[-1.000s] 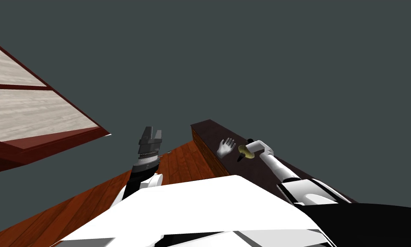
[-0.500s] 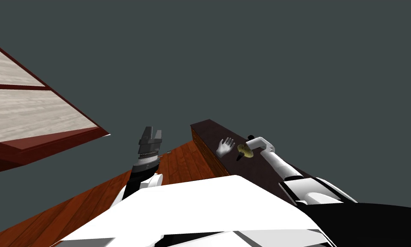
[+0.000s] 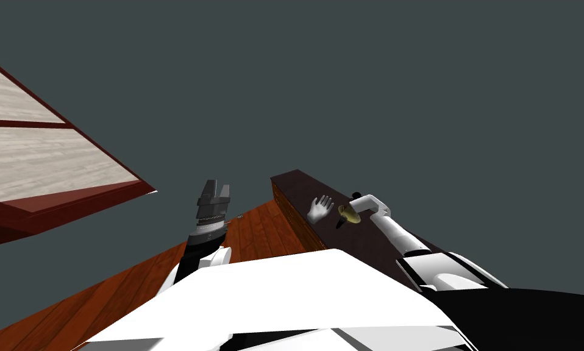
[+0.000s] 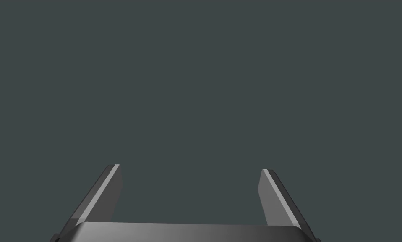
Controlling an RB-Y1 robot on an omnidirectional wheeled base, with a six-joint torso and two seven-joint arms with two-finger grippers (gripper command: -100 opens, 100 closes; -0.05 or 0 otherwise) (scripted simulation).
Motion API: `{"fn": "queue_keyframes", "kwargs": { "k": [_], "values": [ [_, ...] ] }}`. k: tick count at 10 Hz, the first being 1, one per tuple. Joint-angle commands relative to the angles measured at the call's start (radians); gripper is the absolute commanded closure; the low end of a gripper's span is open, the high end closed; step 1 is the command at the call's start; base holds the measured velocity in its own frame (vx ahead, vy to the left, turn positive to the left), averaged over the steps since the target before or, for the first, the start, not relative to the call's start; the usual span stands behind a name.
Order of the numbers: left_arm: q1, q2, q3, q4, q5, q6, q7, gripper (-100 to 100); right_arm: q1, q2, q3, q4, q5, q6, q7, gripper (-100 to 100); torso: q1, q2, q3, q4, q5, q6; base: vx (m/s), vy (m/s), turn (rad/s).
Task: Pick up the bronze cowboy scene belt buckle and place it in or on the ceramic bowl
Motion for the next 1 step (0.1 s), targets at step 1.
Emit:
{"fn": "queue_keyframes", "kwargs": {
  "k": [1],
  "values": [
    [0.000, 0.000, 0.000, 0.000, 0.000, 0.000, 0.000, 0, 0.000, 0.000, 0.000, 0.000, 0.000, 0.000, 0.000, 0, 0.000, 0.000, 0.000, 0.000, 0.000, 0.000, 0.000, 0.000, 0.000]
  ]
}}
